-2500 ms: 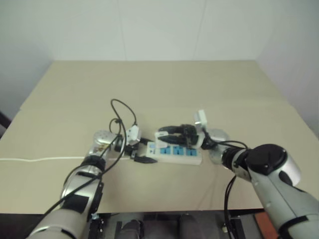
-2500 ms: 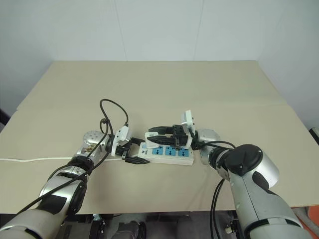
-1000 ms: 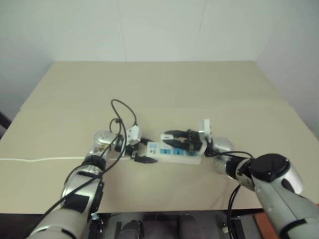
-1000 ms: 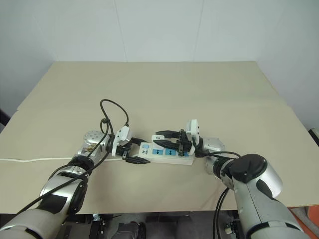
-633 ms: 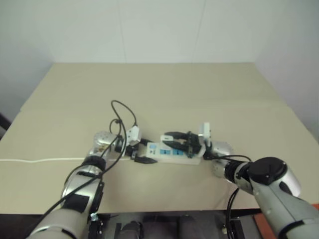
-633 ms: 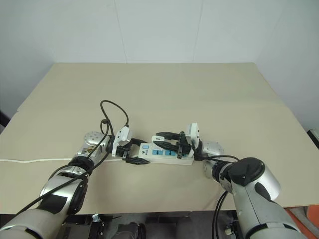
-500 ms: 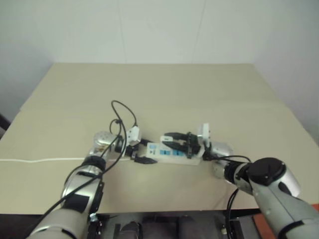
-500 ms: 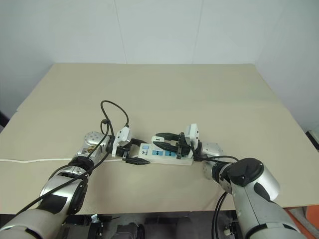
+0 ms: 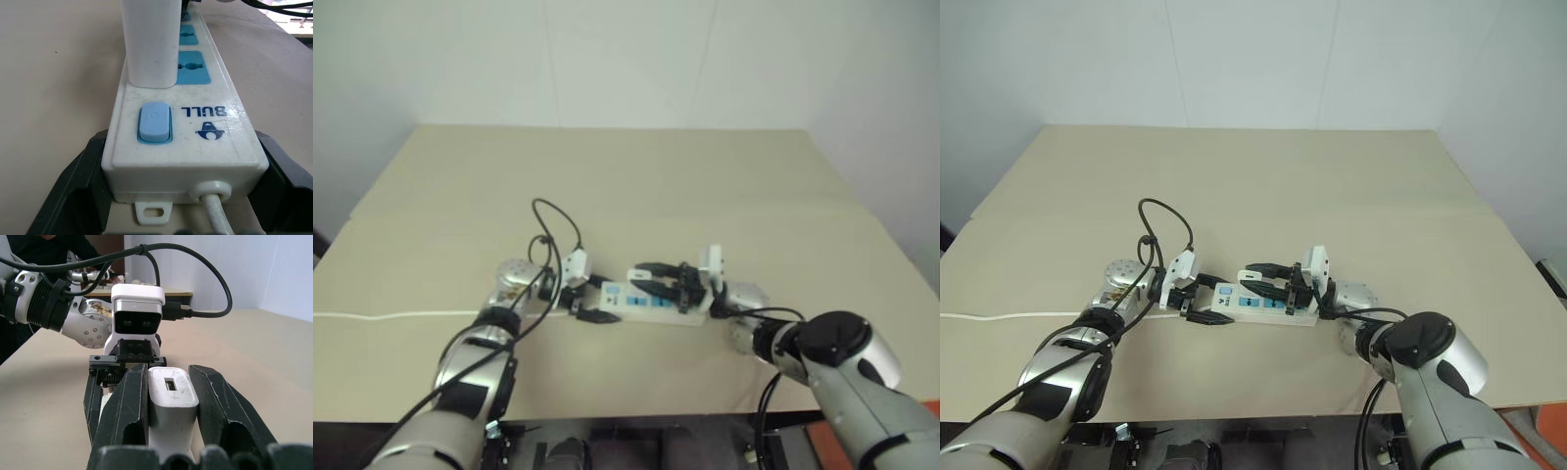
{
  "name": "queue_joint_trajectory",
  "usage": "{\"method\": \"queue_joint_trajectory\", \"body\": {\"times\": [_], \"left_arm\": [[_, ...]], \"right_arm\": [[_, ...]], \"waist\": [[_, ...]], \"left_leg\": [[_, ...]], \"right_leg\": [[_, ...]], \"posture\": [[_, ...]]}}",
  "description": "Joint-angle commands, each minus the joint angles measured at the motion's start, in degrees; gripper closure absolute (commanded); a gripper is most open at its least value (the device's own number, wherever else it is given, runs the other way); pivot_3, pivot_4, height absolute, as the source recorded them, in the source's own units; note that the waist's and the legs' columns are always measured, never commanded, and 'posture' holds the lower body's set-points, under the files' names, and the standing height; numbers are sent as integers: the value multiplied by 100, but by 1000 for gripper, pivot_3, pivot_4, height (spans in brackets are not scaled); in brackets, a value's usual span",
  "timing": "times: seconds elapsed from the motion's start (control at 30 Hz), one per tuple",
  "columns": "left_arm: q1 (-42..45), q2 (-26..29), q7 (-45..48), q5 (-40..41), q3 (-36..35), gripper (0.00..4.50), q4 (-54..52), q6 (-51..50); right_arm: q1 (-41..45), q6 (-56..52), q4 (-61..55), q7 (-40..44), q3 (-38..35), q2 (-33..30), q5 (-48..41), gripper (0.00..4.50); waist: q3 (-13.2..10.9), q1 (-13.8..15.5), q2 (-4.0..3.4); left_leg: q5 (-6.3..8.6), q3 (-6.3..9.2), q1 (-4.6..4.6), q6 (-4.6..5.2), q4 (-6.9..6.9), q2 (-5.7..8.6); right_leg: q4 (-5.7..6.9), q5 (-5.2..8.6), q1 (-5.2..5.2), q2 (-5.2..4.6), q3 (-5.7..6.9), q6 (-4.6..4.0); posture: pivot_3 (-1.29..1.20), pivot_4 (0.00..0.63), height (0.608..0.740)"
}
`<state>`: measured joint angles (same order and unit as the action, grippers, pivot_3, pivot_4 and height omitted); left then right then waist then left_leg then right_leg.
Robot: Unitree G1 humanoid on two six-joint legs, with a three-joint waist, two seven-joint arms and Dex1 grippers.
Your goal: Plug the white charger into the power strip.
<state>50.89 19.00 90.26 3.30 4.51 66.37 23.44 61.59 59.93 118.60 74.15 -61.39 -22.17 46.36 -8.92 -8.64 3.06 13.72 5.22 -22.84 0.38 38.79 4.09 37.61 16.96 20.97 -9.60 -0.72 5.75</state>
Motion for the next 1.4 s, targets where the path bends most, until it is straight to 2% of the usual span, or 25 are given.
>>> {"method": "queue_joint_trajectory", "body": {"times": [0.03,0.23,0.27,0.33,0.53,0.57,0.8,0.87,0.93,1.13,1.2,1.3,1.4], "left_arm": [[69,-25,39,54,-63,1208,-48,4],[84,-31,28,45,-60,1208,-40,-15],[84,-32,28,46,-61,1208,-40,-16],[86,-34,24,43,-61,1208,-35,-8],[101,-45,-36,28,-65,1208,-15,20],[102,-45,-42,23,-63,1208,-13,26],[96,-50,-76,47,-95,1208,-11,33],[99,-61,26,106,-129,459,-20,77],[105,-59,107,150,-147,30,-49,57],[63,-70,-21,277,-295,30,-141,273],[78,-44,93,566,-426,30,-297,7],[-51,203,224,951,-206,30,-745,-304],[-387,791,224,1402,359,30,-1595,-536]], "right_arm": [[-276,-351,140,205,357,-22,132,3346],[-229,-306,140,463,111,-38,-94,3346],[-239,-224,140,496,91,-29,-98,2634],[-259,-82,140,561,41,-14,-98,2149],[-301,264,140,573,-44,-19,-68,138],[-302,271,140,561,-41,-26,-67,21],[-284,345,140,452,-34,-50,-36,21],[-271,327,140,473,-47,-70,-27,0],[-264,300,140,498,-56,-94,-18,0],[-243,263,140,521,-58,-143,-11,0],[-209,288,140,508,-82,-210,-22,0],[-117,227,140,648,-220,-399,-99,0],[9,-33,140,1114,-372,-942,-185,0]], "waist": [[0,2,0],[0,9,0],[0,11,0],[3,12,4],[3,13,5],[3,14,5],[3,18,5],[3,19,5],[3,20,5],[3,34,5],[3,43,5],[2,65,4],[-4,58,-5]], "left_leg": [[0,1,0,0,0,0],[2,8,-2,1,-2,1],[2,10,-3,1,-2,1],[2,15,-3,0,-2,1],[2,23,-1,0,-1,3],[2,24,-1,0,-1,3],[2,27,-1,-1,-1,4],[2,28,0,-1,-1,4],[2,30,-1,-1,-1,4],[2,38,-1,-1,-1,5],[2,40,0,-1,-1,5],[2,44,-4,-1,-1,5],[2,45,-8,-1,-5,5]], "right_leg": [[0,0,0,0,1,0],[-2,0,-5,0,6,0],[-4,0,-5,0,8,0],[-5,0,-7,0,12,0],[-9,0,-16,0,18,0],[-9,0,-16,0,18,0],[-12,0,-21,0,20,0],[-13,0,-22,0,20,0],[-14,0,-22,0,21,0],[-52,0,-33,1,26,0],[-53,0,-36,1,27,0],[-52,0,-38,1,27,0],[-49,0,-35,2,23,0]], "posture": [[0,150,740],[0,150,740],[0,150,740],[0,150,740],[0,150,740],[0,150,740],[0,150,740],[0,150,740],[0,150,740],[0,150,740],[0,150,740],[0,150,740],[0,150,740]]}}
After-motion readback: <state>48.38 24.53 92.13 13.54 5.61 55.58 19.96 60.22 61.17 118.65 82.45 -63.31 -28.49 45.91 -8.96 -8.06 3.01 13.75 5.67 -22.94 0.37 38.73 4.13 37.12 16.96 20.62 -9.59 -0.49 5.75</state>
